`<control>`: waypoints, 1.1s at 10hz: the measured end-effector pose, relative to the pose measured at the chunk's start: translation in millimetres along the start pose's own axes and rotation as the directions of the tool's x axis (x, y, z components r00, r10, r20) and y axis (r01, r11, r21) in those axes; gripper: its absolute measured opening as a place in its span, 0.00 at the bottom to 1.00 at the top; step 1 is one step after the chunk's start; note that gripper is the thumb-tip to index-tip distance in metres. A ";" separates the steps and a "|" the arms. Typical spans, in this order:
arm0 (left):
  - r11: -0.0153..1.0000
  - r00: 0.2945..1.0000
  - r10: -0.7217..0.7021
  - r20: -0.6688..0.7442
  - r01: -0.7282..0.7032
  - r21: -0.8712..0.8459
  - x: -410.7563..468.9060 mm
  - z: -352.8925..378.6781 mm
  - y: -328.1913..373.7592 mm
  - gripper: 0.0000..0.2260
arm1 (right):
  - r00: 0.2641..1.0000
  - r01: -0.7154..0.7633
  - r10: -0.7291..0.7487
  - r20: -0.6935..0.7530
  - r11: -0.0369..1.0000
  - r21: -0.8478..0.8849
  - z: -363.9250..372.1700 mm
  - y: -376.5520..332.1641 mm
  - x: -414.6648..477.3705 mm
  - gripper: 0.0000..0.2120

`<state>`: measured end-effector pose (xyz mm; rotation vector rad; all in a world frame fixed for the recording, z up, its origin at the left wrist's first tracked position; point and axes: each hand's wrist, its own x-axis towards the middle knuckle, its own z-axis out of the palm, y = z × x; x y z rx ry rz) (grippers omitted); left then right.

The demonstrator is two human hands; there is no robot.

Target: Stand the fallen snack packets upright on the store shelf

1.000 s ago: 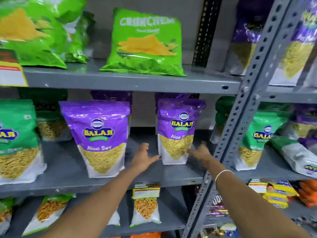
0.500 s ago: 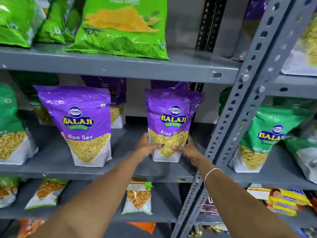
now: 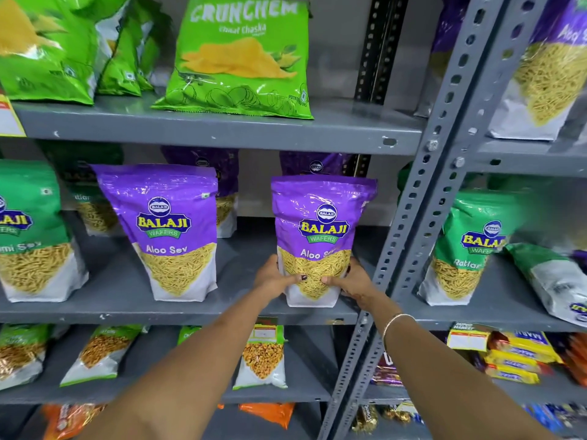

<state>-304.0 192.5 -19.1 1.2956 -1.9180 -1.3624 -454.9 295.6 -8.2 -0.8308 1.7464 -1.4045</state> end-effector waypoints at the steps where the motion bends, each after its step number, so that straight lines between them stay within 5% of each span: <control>1: 1.000 1.000 -0.007 -0.010 0.007 0.014 0.9 0.8 0.7 0.27 | 1.000 -0.018 0.018 -0.016 1.000 0.006 1.6 -1.8 0.1 0.30; 6: 1.000 1.000 -0.015 0.007 0.016 -0.016 4.2 2.4 2.2 0.26 | 0.996 -0.057 0.056 -0.070 0.998 -0.014 4.7 2.8 4.4 0.35; 8: 0.997 1.000 0.026 -0.004 -0.026 0.071 -10.3 -5.3 5.6 0.32 | 0.996 -0.075 0.072 -0.052 0.996 -0.052 5.7 -12.0 -8.6 0.22; 9: 0.969 0.979 0.177 -0.105 -0.155 0.191 -18.7 -20.4 8.9 0.32 | 0.993 0.008 -0.027 -0.112 0.985 -0.170 7.6 -27.0 -15.2 0.35; 10: 0.797 0.799 0.545 -0.253 -0.402 0.450 -43.8 -52.5 17.5 0.25 | 0.909 0.167 -0.334 -0.251 0.841 -0.514 26.8 -46.9 -37.3 0.49; 11: 0.570 0.574 0.781 -0.246 -0.494 0.656 -51.5 -75.8 22.0 0.23 | 0.728 0.267 -0.626 -0.280 0.635 -0.725 37.8 -58.4 -47.0 0.43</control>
